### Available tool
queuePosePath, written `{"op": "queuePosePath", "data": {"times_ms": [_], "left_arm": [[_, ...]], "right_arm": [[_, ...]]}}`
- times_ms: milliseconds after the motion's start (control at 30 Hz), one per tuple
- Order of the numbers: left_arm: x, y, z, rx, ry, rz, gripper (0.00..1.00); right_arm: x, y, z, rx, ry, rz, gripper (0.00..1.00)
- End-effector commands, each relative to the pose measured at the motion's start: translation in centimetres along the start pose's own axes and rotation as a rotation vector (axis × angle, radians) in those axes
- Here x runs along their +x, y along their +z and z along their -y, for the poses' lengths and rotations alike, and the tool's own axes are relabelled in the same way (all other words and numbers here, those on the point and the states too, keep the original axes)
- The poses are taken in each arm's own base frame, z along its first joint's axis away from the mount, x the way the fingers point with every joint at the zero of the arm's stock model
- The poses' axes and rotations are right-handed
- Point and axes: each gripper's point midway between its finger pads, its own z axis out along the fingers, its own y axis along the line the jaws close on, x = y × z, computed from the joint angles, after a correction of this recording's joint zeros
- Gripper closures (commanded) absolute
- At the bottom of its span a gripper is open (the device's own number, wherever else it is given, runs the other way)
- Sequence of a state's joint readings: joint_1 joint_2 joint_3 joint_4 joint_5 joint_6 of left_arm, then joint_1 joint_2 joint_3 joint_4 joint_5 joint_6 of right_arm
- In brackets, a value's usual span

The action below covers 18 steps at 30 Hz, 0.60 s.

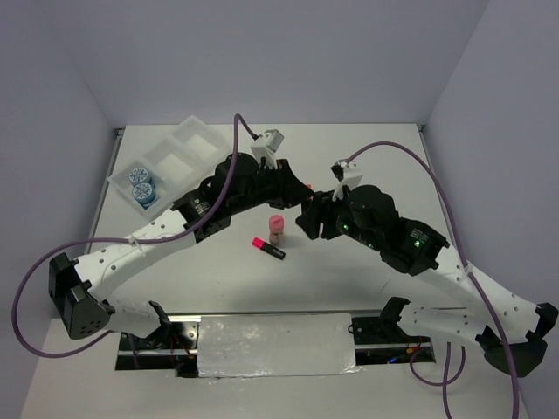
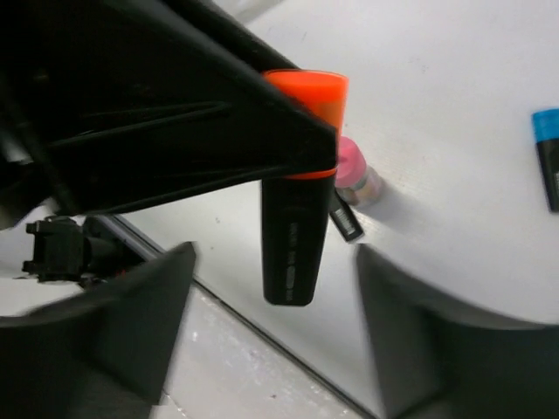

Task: Sort the stationery into containers
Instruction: Pick up the pen from the center of the board, then place the pen in the storage box.

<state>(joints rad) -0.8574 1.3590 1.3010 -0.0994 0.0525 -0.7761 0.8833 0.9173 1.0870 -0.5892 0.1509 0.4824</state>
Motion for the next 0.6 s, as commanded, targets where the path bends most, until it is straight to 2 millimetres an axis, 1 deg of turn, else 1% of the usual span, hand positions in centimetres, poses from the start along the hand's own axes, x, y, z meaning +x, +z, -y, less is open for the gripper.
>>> {"op": "queuePosePath", "data": {"times_ms": [0, 33, 67, 100, 133, 167, 200, 233, 267, 300, 333, 367, 400, 433, 467, 500, 533, 567], "left_arm": [[-1.4, 0.5, 0.1, -0.027, 0.012, 0.04, 1.0], [-1.6, 0.7, -1.1, -0.082, 0.009, 0.05, 1.0], [-1.9, 0.7, -1.8, -0.109, 0.007, 0.058, 1.0], [-2.4, 0.6, -2.4, -0.132, 0.004, 0.068, 1.0], [-2.9, 0.5, -3.6, -0.171, -0.017, 0.08, 1.0], [-4.4, 0.0, -5.5, -0.214, -0.041, 0.12, 1.0], [-4.9, -0.2, -7.0, -0.24, -0.054, 0.136, 1.0], [-6.9, -0.8, -9.7, -0.295, -0.086, 0.182, 1.0], [-8.5, -1.2, -11.0, -0.309, -0.097, 0.217, 1.0], [-9.7, -1.5, -12.3, -0.327, -0.108, 0.237, 1.0], [-11.5, -1.8, -15.5, -0.37, -0.128, 0.259, 1.0], [-13.9, -2.4, -16.1, -0.38, -0.124, 0.301, 1.0], [-15.0, -2.5, -17.5, -0.404, -0.121, 0.308, 1.0], [-16.1, -2.5, -21.1, -0.473, -0.137, 0.316, 1.0], [-18.2, -2.8, -21.7, -0.479, -0.123, 0.349, 1.0], [-18.7, -2.5, -25.3, -0.534, -0.149, 0.347, 1.0], [-20.5, -2.5, -26.1, -0.537, -0.147, 0.374, 1.0], [-21.2, -2.5, -27.4, -0.553, -0.158, 0.378, 1.0]], "right_arm": [[-2.9, -1.2, -1.7, -0.073, 0.035, 0.127, 0.11], [-2.9, -1.1, -0.4, -0.016, 0.049, 0.152, 0.01], [-3.3, -1.7, 0.4, 0.023, 0.086, 0.181, 0.0], [-2.9, -2.0, 1.5, 0.074, 0.091, 0.177, 0.0], [-3.1, -2.3, 2.7, 0.13, 0.1, 0.196, 0.0], [-3.0, -2.6, 3.3, 0.156, 0.108, 0.202, 0.0], [-2.9, -3.3, 4.1, 0.184, 0.111, 0.205, 0.0], [-2.9, -3.6, 4.8, 0.217, 0.112, 0.219, 0.0], [-3.0, -4.3, 5.3, 0.228, 0.115, 0.233, 0.0], [-3.0, -4.6, 5.5, 0.235, 0.115, 0.239, 0.0], [-2.7, -4.7, 5.8, 0.24, 0.101, 0.237, 0.0], [-2.6, -5.0, 5.9, 0.24, 0.097, 0.241, 0.0], [-2.3, -4.9, 6.2, 0.248, 0.091, 0.235, 0.0], [-2.2, -4.9, 6.3, 0.25, 0.081, 0.231, 0.0], [-1.9, -4.9, 6.5, 0.257, 0.073, 0.223, 0.0], [-1.6, -4.8, 6.8, 0.266, 0.057, 0.211, 0.0], [-1.5, -4.7, 6.8, 0.267, 0.051, 0.21, 0.0], [-1.3, -4.5, 6.9, 0.269, 0.043, 0.203, 0.0]]}}
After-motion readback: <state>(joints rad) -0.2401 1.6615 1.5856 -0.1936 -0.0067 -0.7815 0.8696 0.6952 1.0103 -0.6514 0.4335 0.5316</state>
